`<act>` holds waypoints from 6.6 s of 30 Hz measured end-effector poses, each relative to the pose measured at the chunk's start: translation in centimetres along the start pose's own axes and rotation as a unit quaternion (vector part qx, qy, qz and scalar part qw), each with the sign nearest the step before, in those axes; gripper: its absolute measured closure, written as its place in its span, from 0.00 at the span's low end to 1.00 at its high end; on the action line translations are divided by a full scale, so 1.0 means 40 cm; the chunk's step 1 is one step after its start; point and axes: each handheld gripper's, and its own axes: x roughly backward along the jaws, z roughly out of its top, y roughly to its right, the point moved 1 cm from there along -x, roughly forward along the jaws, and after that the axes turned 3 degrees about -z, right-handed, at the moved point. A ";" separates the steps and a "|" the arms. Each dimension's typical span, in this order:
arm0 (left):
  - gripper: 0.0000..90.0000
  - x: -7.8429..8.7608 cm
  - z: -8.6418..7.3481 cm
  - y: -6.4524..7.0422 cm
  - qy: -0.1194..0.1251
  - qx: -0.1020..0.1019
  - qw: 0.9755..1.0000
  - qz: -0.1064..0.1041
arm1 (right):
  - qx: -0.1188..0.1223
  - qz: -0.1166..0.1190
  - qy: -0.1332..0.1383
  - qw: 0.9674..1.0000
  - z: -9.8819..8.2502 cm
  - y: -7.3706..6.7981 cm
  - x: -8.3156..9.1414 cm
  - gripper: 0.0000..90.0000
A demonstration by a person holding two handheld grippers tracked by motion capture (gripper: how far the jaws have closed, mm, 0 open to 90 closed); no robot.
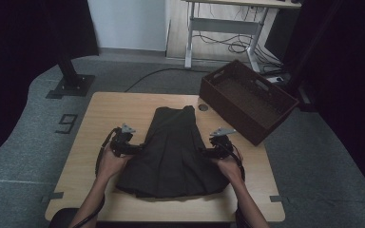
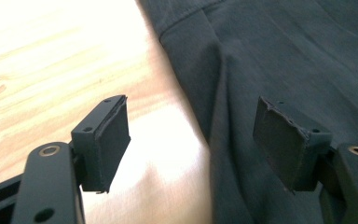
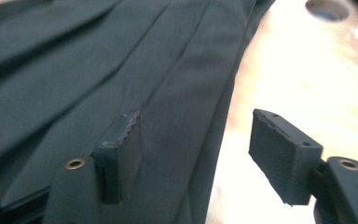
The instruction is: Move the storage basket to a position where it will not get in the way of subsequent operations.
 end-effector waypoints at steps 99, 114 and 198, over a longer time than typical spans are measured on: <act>0.09 0.003 -0.179 0.101 -0.003 -0.008 0.999 -0.043 | -0.030 0.007 -0.041 0.999 0.095 -0.035 -0.118 0.15; 0.08 0.002 -0.178 0.102 -0.003 -0.008 0.999 -0.042 | -0.013 0.021 -0.077 0.997 0.057 -0.042 -0.230 0.11; 0.00 -0.013 -0.161 0.110 -0.031 -0.005 0.999 -0.022 | 0.085 0.212 -0.036 0.973 -0.172 -0.312 0.119 0.88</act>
